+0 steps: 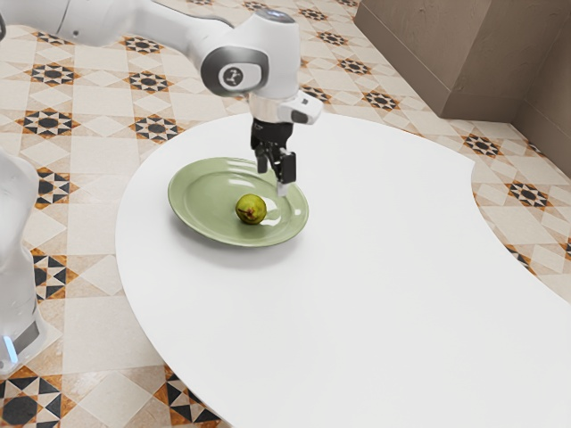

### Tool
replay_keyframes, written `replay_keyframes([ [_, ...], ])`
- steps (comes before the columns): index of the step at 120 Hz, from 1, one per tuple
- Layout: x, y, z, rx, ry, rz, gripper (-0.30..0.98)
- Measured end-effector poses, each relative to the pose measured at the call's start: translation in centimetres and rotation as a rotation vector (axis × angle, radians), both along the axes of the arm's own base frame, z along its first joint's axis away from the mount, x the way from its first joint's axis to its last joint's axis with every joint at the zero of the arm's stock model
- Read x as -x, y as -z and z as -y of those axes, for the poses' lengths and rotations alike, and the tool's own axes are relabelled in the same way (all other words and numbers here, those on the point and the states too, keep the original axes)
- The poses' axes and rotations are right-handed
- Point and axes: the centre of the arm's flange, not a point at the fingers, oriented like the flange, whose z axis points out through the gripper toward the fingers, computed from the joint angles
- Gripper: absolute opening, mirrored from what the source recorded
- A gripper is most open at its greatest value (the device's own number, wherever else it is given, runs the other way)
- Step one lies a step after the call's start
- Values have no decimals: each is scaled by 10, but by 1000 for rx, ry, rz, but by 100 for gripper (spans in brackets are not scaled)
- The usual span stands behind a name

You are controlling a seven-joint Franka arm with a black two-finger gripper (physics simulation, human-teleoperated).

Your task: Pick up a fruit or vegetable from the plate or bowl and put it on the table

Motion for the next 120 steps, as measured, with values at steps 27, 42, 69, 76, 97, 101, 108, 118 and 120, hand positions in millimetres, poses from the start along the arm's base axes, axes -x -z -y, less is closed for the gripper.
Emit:
replay_keyframes([
  [27, 3, -4, 12, 49, -250, -14, 69],
  [42, 21, -9, 6, 54, -439, -10, 69],
  [69, 46, 2, 11, 92, -712, -35, 69],
  [76, 61, 4, 19, 111, -755, -37, 69],
  [97, 67, 16, 23, 156, -881, -76, 69],
  [101, 65, 20, 22, 162, -906, -87, 69],
  [108, 62, 26, 19, 170, -945, -101, 69],
  [118, 60, 28, 17, 182, -988, -104, 68],
  [120, 60, 28, 17, 185, -996, -104, 68],
])
